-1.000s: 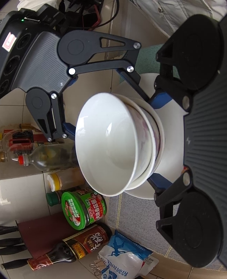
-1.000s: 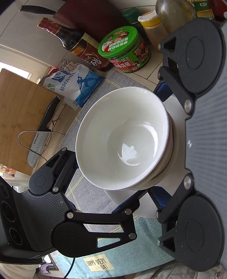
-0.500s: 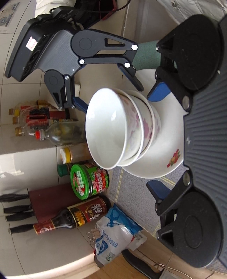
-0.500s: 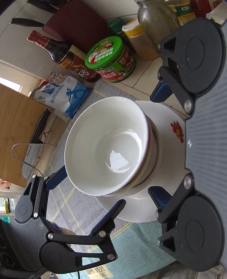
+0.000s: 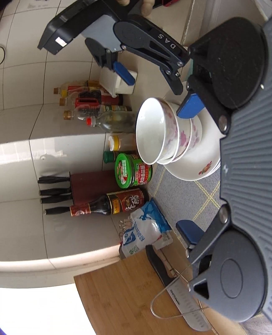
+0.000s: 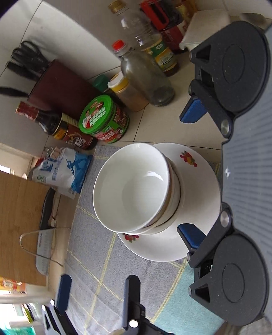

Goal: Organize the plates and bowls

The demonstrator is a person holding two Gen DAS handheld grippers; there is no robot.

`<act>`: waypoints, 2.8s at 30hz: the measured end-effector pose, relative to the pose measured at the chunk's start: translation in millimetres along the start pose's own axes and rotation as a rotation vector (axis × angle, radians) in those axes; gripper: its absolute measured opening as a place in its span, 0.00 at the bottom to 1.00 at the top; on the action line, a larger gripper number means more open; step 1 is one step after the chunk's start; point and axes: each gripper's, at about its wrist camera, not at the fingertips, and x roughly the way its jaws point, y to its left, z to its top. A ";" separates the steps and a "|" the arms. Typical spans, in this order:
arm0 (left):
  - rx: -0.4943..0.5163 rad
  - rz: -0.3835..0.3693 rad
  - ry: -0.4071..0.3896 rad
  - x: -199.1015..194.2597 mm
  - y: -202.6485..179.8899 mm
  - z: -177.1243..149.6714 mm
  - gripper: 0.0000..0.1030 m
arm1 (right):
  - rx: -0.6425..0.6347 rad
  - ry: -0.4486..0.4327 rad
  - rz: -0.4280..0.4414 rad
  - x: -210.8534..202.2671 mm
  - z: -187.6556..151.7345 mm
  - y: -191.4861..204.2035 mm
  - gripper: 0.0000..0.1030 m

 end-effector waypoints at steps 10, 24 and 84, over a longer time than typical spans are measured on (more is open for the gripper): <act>-0.138 0.138 0.086 -35.9 -7.0 10.9 0.99 | 0.457 -0.068 -0.225 -53.6 -29.9 30.1 1.00; -0.197 0.136 0.102 -66.7 -1.0 15.2 0.99 | 0.552 -0.180 -0.313 -105.6 -38.7 60.2 1.00; -0.273 0.134 0.156 -64.0 9.0 13.9 0.99 | 0.533 -0.221 -0.334 -118.2 -32.4 70.8 1.00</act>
